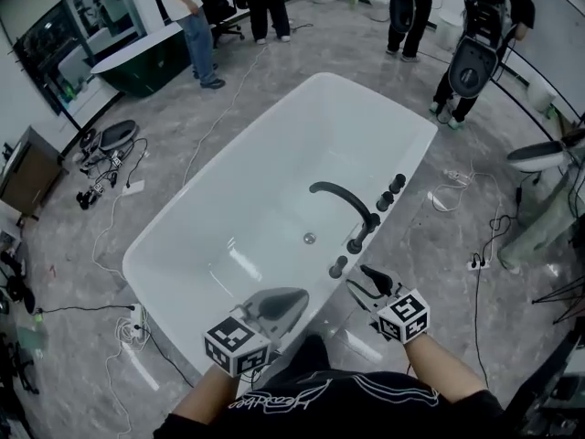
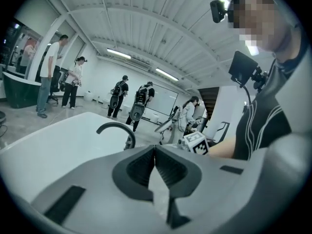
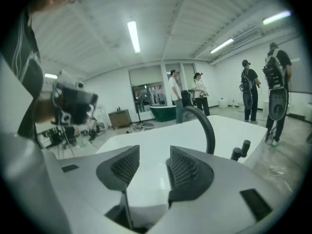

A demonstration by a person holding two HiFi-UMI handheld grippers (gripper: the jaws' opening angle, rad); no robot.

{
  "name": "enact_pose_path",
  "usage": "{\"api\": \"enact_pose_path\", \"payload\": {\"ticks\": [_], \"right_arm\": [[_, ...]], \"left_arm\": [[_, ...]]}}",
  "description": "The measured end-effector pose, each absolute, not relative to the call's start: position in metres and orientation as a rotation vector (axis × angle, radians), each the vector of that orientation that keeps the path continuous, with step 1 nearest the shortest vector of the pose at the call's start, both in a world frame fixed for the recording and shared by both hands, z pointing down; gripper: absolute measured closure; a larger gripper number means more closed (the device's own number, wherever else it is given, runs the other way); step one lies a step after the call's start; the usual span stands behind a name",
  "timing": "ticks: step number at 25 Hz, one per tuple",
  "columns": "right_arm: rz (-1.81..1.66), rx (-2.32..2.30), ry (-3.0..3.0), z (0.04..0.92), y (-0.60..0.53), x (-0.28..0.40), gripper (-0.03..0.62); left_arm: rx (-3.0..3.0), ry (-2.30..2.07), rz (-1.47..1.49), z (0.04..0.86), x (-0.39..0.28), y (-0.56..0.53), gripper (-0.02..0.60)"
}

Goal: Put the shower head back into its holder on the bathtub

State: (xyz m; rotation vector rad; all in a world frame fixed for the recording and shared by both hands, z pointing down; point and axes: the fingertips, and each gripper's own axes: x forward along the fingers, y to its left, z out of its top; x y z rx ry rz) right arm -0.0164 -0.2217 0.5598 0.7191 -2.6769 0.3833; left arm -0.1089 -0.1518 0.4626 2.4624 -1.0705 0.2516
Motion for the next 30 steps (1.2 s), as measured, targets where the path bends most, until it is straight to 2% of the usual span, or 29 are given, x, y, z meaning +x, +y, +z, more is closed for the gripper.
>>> {"api": "enact_pose_path", "payload": {"ticks": [4, 6, 8, 15, 30], "right_arm": [[0.409, 0.474, -2.872, 0.461, -0.154, -0.011, 0.427], [0.368, 0.377, -2.931, 0.421, -0.120, -0.004, 0.518], [0.332, 0.344, -2.980, 0.391, -0.094, 0.001, 0.557], [0.347, 0.319, -3.003, 0.365, -0.032, 0.015, 0.566], [0.329, 0.397, -3.007, 0.351, -0.003, 0.035, 0.580]], "left_arm": [[2.537, -1.033, 0.259, 0.437, -0.074, -0.120, 0.577], [2.575, -1.010, 0.242, 0.421, -0.056, -0.103, 0.577], [2.617, -0.986, 0.241, 0.406, -0.042, -0.086, 0.577], [2.718, -0.977, 0.276, 0.377, -0.014, -0.034, 0.577], [2.754, -0.950, 0.301, 0.355, 0.012, 0.002, 0.577]]}}
